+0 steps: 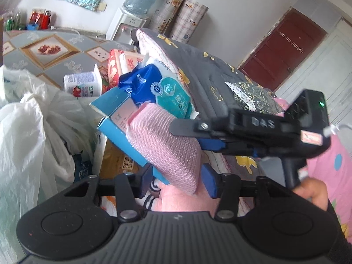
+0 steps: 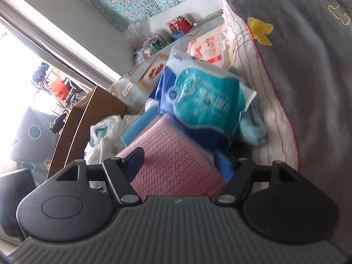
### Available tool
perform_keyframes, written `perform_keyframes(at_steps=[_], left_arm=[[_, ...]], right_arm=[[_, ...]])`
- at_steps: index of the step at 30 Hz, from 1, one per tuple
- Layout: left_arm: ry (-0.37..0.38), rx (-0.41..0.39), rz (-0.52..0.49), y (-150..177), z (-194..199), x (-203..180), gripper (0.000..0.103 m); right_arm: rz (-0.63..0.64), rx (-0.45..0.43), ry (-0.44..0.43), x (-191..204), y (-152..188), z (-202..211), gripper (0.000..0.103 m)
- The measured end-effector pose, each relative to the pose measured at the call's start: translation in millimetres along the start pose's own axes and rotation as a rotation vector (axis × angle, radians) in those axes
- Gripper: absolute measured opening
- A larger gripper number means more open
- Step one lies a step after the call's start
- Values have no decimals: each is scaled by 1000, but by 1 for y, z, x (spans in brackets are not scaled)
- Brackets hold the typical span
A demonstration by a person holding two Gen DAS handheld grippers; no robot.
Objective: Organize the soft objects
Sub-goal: 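Reach the left gripper to the pink knitted pouch and close on it, then carry the pink pouch with the left gripper into the cardboard box and release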
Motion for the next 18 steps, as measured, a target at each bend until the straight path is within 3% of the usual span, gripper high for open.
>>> perform_keyframes(at_steps=[7, 12, 18], left_arm=[[-48, -9, 12, 1, 4, 2, 46], [-27, -55, -23, -3, 33, -12, 47], [-47, -130, -74, -14, 94, -27, 47]], right_arm=[[27, -31, 23, 13, 8, 23, 45], [58, -75, 9, 41, 11, 54, 43], [118, -117, -55, 105, 14, 78, 43]])
Point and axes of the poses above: each gripper's, at about its wrist camera, not at the fingertips, and z roughly against the way its jaws point, x to its left, y to its underside, the point moved 6 cm from there along -z, roughly the way its jaws point, and after that the axes turned 5 degrees about -x, right-handed, at the moved point
